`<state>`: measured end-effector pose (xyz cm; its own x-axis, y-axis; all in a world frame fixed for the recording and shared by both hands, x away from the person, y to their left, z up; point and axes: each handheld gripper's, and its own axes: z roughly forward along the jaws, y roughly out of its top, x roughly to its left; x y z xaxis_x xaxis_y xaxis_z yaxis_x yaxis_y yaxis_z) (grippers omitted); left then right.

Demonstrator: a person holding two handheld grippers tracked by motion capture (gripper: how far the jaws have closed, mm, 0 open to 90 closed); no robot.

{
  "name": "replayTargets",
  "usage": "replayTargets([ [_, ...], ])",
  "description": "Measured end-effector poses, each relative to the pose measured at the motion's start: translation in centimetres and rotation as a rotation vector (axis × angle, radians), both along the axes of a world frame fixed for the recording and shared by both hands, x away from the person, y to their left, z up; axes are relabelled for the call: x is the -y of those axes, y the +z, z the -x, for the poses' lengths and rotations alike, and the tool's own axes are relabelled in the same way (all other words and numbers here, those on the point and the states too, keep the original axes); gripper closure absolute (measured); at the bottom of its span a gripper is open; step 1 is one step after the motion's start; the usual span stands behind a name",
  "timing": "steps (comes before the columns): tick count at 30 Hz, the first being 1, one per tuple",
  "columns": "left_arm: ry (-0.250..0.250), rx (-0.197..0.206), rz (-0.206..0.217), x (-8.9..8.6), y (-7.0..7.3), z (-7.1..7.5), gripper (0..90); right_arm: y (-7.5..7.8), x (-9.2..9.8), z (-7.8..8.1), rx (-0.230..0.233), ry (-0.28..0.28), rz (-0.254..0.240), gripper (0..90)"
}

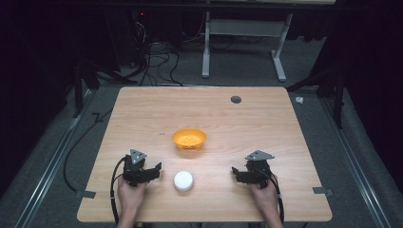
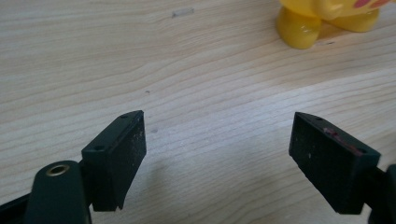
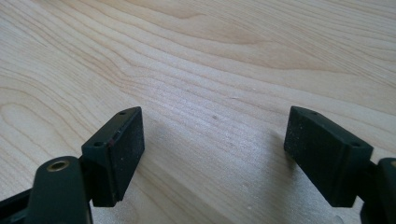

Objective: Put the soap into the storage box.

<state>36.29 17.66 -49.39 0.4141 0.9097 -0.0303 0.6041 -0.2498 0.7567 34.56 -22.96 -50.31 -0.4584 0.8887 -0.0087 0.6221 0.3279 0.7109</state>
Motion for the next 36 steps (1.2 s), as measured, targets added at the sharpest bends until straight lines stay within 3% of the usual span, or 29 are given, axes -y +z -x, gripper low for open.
replayTargets([
  [3, -0.013, 0.020, 0.026, 0.0, 0.7, 0.4, 19.3, 0.0, 0.0, 0.0, 0.000, 0.000, 0.000, 21.2],
  [15, -0.074, 0.039, 0.064, 0.6, 2.0, 1.6, 18.3, 0.0, 0.0, 0.0, 0.000, -0.001, 0.000, 21.2],
  [27, -0.150, 0.056, 0.074, 2.0, 3.3, 2.7, 17.6, 0.0, 0.0, 0.0, 0.000, 0.000, 0.000, 21.2],
  [36, -0.199, 0.054, 0.066, 3.4, 3.5, 3.4, 16.1, 0.0, 0.0, 0.0, 0.000, -0.001, 0.000, 21.2],
])
